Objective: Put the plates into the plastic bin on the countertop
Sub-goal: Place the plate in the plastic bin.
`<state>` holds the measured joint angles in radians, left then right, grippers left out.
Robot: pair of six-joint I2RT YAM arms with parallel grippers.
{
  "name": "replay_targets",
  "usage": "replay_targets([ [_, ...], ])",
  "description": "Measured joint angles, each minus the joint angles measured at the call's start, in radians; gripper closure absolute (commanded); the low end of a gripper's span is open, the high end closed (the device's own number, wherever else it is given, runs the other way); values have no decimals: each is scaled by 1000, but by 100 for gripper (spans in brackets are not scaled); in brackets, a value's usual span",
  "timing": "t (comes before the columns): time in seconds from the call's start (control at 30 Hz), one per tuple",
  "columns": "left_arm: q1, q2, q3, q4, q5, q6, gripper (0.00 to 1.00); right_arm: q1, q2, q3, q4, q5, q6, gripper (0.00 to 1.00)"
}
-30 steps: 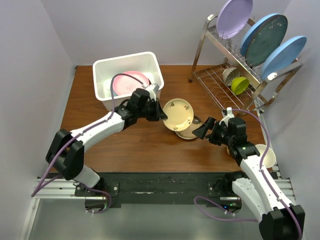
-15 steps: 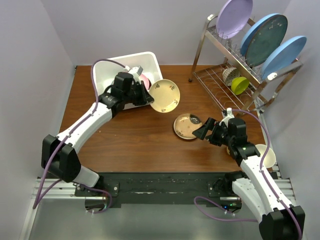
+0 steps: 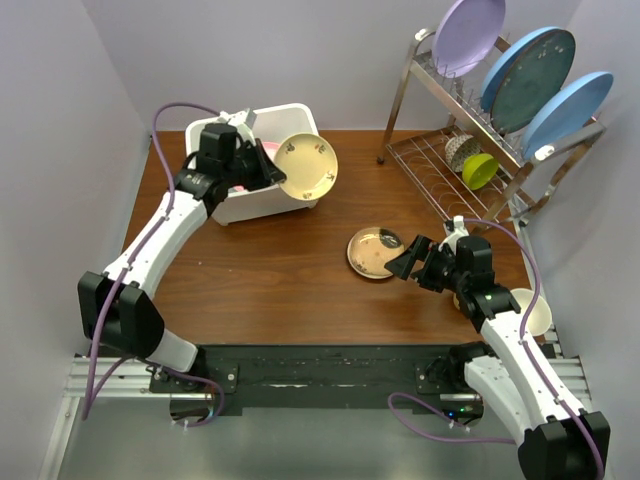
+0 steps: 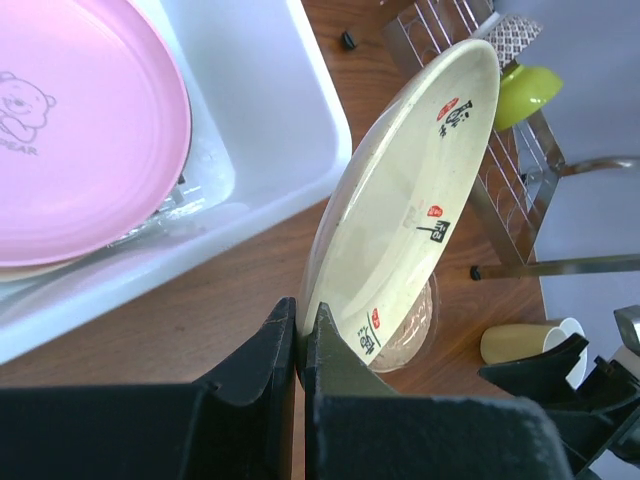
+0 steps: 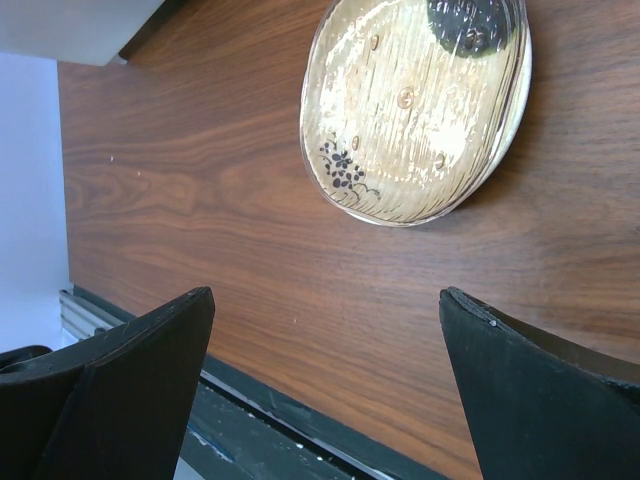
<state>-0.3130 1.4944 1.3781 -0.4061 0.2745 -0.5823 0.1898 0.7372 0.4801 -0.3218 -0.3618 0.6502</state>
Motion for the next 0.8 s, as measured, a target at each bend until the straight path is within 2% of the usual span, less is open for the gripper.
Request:
replay_targets([
  [0.2, 65, 30, 19, 0, 45, -11, 100, 0, 0, 0, 0, 0, 0, 1],
  [0.8, 254, 114, 19, 89, 202, -168, 100, 0, 12, 0, 0, 0, -5, 1],
])
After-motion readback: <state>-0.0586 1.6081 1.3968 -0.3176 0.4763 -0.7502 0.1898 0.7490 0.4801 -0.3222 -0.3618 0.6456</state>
